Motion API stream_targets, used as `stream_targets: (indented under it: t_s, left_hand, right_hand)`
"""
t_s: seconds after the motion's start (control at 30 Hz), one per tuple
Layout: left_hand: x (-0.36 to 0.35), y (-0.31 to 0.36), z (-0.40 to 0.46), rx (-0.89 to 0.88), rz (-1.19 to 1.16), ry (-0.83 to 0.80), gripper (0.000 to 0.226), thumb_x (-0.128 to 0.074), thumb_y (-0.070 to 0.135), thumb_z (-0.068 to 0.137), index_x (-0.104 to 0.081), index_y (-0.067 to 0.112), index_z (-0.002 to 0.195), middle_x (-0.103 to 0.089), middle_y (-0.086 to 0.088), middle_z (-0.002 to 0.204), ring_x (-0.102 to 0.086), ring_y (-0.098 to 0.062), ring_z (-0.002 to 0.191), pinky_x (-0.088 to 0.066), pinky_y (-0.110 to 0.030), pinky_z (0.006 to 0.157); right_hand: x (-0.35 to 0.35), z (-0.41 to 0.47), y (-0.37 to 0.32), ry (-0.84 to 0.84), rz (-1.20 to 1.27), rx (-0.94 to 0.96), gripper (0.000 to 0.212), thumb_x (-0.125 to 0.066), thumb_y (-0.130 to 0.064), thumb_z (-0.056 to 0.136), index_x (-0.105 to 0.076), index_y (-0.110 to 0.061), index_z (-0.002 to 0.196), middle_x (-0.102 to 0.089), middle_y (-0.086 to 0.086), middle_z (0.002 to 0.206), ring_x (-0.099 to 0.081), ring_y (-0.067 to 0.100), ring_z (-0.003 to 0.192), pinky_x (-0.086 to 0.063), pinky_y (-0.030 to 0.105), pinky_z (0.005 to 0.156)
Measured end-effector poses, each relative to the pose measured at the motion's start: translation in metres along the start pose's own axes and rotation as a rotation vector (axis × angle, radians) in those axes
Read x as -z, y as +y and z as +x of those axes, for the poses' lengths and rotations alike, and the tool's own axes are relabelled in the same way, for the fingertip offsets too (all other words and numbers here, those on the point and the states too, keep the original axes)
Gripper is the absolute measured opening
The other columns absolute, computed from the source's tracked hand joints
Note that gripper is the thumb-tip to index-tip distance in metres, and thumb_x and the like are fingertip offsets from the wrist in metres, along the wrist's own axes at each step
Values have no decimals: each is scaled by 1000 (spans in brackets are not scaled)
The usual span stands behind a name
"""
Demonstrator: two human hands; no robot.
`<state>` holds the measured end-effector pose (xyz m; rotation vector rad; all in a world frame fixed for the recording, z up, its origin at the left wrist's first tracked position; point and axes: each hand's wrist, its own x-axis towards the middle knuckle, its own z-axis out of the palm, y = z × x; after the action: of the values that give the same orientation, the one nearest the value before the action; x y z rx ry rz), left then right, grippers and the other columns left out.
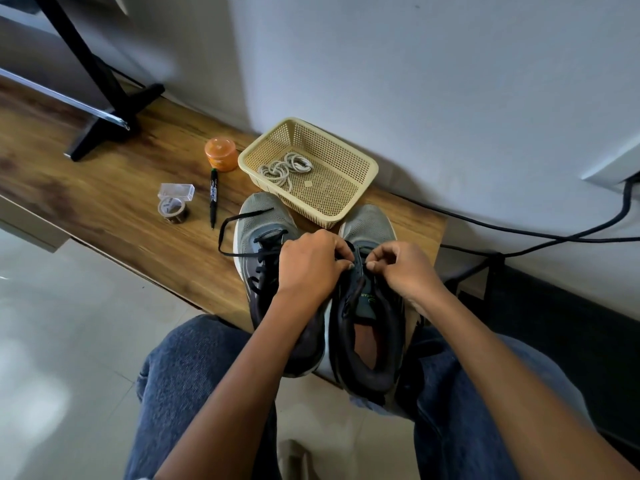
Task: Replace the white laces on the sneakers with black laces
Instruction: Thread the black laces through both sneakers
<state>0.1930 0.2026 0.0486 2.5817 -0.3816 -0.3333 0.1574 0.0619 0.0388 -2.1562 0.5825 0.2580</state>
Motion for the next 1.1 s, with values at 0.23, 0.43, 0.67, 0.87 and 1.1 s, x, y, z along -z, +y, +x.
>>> stream_targets:
  t_s: [0.23, 0.43, 0.67, 0.87, 1.1]
  left_hand:
    - [0, 0, 0, -1, 10, -8, 9, -69, 36, 86, -74, 32, 93, -72, 7, 90, -65, -13, 93, -49, -31, 81]
    - [3, -2, 2, -7, -17, -45, 12, -67, 38, 88, -74, 32, 94, -72, 8, 94, -65, -13, 94, -50, -34, 83]
    - [4, -4, 2, -48, 14, -91, 11, -69, 34, 86, -74, 32, 96, -72, 10, 96, -65, -11, 97, -48, -35, 88]
    - [3, -5, 2, -54, 23, -93, 10, -69, 35, 86, -72, 33, 95, -72, 8, 95, -65, -12, 96, -47, -37, 90]
    - [-2, -1, 2, 11, -11, -1, 12, -60, 40, 92, -69, 30, 93, -71, 6, 92, -64, -15, 93, -45, -37, 89]
  right_hand:
    - [-1, -1, 1, -4, 31, -14, 10, -63, -6, 89, -67, -11, 81, -63, 5, 78, -53, 12, 70, -39, 23, 60]
    - [-3, 1, 0, 3, 338, -222, 20, -62, 0, 88, -66, -11, 72, -64, 5, 73, -59, 16, 73, -49, 27, 68]
    - [-8, 1, 3, 11, 197, -163, 19, -65, -7, 88, -66, -15, 71, -66, 2, 76, -62, 20, 82, -51, 37, 80]
    - [-12, -2, 3, -40, 18, -21, 16, -61, -5, 89, -67, -11, 76, -60, 0, 69, -56, 12, 69, -43, 26, 65]
    - [-12, -2, -2, 10, -19, 60, 10, -65, -11, 89, -69, -13, 80, -62, -4, 72, -57, 8, 69, -40, 16, 58]
